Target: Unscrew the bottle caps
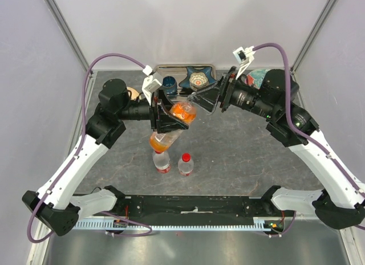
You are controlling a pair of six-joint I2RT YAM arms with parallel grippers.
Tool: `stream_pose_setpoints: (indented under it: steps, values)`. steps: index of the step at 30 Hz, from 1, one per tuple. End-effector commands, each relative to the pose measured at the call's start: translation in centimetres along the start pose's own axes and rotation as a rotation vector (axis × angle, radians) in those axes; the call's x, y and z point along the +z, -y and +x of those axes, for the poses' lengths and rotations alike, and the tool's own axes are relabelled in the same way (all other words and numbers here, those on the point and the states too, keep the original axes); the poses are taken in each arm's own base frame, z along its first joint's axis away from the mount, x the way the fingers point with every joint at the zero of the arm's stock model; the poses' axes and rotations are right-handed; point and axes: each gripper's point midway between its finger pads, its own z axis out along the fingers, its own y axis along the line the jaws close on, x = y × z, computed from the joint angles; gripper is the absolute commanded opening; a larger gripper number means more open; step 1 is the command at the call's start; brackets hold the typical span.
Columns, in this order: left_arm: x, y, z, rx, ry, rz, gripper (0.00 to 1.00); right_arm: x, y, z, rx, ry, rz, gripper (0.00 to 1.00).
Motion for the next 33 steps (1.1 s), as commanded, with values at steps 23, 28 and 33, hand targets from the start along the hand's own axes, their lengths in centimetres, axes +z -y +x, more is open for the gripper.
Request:
stream_pose_setpoints:
  steps: [23,28,33]
  values:
    - [2.0,-6.8,-5.1,0.487,0.189,-0.824,0.46,-4.1,4.5,-7.7,0.017,0.278,0.453,0.75]
    - [2.3,-6.9,-4.6,0.483,0.185,-0.842,0.46,-2.7,5.7,-6.4,0.020,0.238,0.457,0.74]
    - [2.4,-6.6,-4.4,0.475,0.188,-0.839,0.46,-2.1,6.8,-5.0,0.023,0.207,0.476,0.71]
